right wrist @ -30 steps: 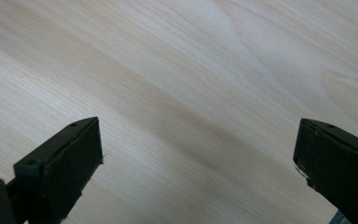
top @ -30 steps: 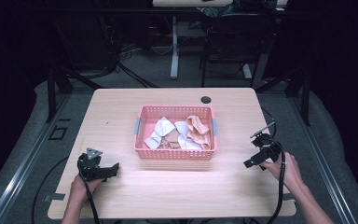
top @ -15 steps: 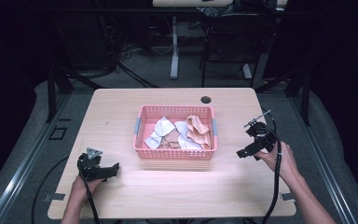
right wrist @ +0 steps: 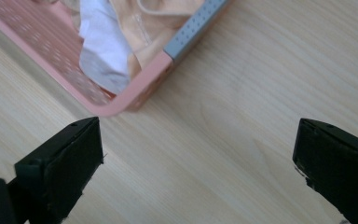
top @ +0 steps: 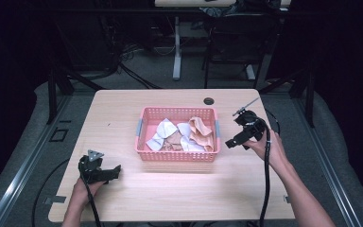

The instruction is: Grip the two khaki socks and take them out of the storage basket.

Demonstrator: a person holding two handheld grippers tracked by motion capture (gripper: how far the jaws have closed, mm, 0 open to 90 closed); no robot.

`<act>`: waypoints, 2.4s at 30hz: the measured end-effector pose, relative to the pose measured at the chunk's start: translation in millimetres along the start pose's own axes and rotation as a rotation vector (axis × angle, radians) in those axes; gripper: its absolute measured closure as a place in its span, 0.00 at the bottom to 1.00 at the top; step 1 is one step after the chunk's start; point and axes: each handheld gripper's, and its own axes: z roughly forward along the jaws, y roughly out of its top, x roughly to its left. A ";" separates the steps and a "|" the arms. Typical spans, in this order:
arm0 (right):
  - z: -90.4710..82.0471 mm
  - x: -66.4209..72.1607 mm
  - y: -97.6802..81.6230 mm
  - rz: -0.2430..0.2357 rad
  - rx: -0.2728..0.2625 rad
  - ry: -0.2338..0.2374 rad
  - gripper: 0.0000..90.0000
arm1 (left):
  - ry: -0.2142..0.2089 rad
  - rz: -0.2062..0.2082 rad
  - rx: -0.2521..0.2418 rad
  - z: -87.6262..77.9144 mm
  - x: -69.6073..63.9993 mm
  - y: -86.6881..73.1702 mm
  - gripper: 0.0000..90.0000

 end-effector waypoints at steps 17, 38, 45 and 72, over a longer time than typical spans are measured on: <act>20.3 18.8 61.3 -0.020 -0.012 0.074 0.01 | 0.001 0.000 0.001 -0.1 -0.1 0.0 0.00; 85.5 33.5 104.0 0.013 0.048 0.107 0.23 | 0.000 0.000 0.001 0.0 -0.1 0.1 0.00; 111.0 35.6 114.7 0.076 0.084 0.066 0.38 | -0.001 -0.001 0.001 0.0 -0.1 0.1 0.00; 94.2 19.9 111.5 0.084 0.059 0.072 0.90 | 0.000 -0.004 0.001 0.1 -0.5 0.1 0.00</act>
